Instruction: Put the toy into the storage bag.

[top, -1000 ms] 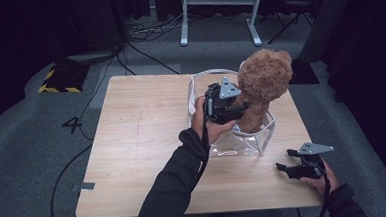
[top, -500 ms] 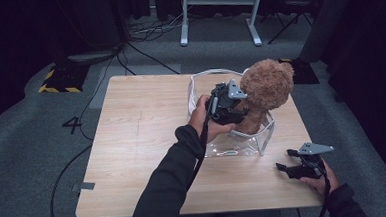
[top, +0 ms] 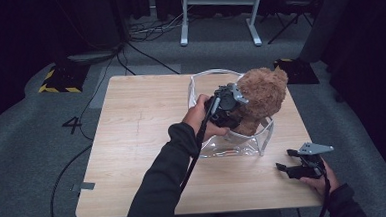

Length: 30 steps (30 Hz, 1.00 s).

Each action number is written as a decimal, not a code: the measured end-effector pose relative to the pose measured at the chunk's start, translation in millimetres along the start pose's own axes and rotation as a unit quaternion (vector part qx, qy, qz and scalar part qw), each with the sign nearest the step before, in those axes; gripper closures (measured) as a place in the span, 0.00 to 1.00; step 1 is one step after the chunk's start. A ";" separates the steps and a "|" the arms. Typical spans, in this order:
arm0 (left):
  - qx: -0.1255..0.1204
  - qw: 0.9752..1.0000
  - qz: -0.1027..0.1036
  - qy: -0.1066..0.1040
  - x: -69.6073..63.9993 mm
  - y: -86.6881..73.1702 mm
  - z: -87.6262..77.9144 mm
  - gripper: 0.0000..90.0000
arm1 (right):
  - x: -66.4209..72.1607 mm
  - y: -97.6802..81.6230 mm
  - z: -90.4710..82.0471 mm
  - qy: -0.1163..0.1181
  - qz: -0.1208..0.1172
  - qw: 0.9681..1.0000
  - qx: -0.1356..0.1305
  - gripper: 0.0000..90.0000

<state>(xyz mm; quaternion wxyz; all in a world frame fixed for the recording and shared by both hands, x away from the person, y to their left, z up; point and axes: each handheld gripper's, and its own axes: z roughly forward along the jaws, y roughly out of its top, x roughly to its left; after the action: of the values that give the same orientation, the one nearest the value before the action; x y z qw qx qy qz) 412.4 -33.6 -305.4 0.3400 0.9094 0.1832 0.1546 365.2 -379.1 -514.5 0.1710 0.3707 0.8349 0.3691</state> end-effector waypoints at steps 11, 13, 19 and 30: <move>0.020 1.000 -0.002 -0.001 4.5 -8.3 0.8 0.65 | 0.0 0.0 0.0 0.000 0.000 1.000 0.000 0.24; 0.022 1.000 -0.004 -0.007 6.5 -10.5 0.0 0.65 | 0.0 0.0 0.0 0.000 0.000 1.000 0.000 0.24; 0.010 1.000 -0.005 -0.014 9.5 -15.4 -2.3 0.61 | 0.0 0.1 0.0 0.000 0.000 1.000 0.000 0.24; 0.001 1.000 -0.005 -0.030 11.8 -24.0 -2.7 0.70 | 0.0 0.0 0.0 0.000 0.000 1.000 0.000 0.24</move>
<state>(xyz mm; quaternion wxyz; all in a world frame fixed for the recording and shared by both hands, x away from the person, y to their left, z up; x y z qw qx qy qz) 416.3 -10.1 -317.8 0.3451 0.9129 0.1783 0.1256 365.3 -379.1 -514.5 0.1710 0.3705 0.8349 0.3692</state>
